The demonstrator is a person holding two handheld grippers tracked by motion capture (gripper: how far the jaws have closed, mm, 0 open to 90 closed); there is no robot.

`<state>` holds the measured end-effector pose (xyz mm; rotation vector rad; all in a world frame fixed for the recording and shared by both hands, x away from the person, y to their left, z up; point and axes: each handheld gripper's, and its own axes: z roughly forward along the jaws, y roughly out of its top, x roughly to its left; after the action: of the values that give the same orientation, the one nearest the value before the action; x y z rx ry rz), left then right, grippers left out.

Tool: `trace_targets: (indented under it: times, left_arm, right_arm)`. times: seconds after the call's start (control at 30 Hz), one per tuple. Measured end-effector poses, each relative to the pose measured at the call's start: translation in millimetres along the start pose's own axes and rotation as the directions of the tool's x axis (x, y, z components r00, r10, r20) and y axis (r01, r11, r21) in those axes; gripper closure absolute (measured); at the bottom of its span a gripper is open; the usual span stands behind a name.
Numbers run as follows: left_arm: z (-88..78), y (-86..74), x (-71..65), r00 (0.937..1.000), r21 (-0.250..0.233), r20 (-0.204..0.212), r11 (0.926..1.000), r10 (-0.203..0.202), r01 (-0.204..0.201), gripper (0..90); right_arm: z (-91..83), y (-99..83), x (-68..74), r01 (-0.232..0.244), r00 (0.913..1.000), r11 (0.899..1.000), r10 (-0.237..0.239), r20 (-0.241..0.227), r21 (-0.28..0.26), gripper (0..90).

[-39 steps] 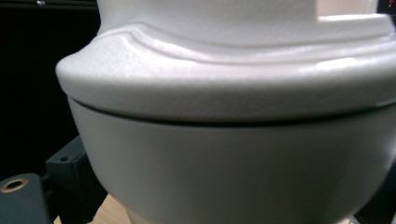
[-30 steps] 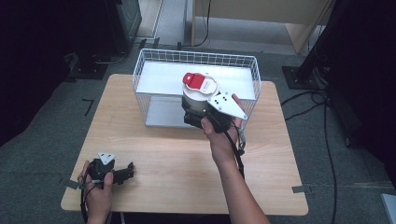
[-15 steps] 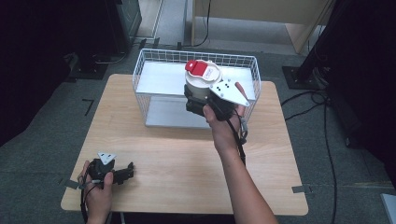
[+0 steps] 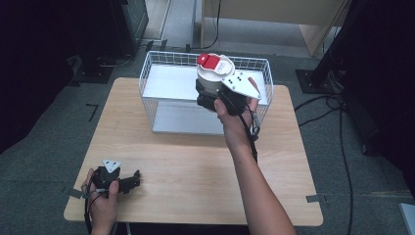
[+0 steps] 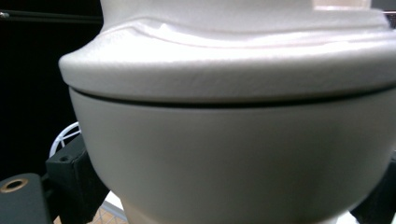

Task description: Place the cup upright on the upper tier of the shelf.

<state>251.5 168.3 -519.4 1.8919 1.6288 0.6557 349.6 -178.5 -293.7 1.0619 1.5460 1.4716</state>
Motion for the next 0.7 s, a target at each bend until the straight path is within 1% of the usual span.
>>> trace_targets:
  times: [0.13,0.23,0.3,0.4,0.53,0.6,0.63,0.7]
  left_arm:
    - [0.0,0.0,0.0,1.0,0.0,0.0,1.0,0.0,0.0,0.0]
    - [0.0,0.0,0.0,1.0,-0.001,0.0,1.0,0.0,0.0,0.0]
    - [0.1,-0.1,-0.1,1.0,-0.002,0.0,1.0,0.0,0.0,0.0]
    - [0.1,-0.1,0.1,1.0,-0.001,-0.001,1.0,0.001,-0.001,0.0]
    - [0.1,-0.1,0.0,1.0,-0.001,0.0,1.0,0.001,-0.001,0.0]
    - [0.1,-0.1,0.0,1.0,-0.002,-0.001,1.0,0.0,0.0,0.0]
    - [0.1,-0.1,0.0,1.0,-0.001,0.0,1.0,0.001,-0.001,0.0]
    - [0.2,-0.1,-0.1,1.0,-0.002,-0.001,1.0,0.0,0.0,0.0]
  right_arm:
    - [5.8,-0.3,-3.3,-0.004,1.0,1.0,0.003,0.008,0.012,6.6]
    - [10.8,0.8,-6.2,-0.006,0.9999,1.0,0.005,0.014,0.013,6.6]
    - [13.7,1.4,-7.8,0.001,0.9998,1.0,-0.001,0.018,0.013,6.6]
    - [19.8,1.8,-11.9,-0.004,0.9996,1.0,0.003,0.027,0.017,6.6]
    - [29.0,2.8,-18.6,-0.026,0.9988,0.999,0.025,0.043,0.023,6.6]
    - [31.5,3.3,-20.6,-0.031,0.9986,0.999,0.03,0.043,0.024,6.6]
    - [37.2,4.2,-24.1,-0.041,0.9981,0.999,0.04,0.048,0.027,6.6]
    - [42.5,4.7,-26.6,-0.039,0.9979,0.999,0.038,0.053,0.028,6.6]
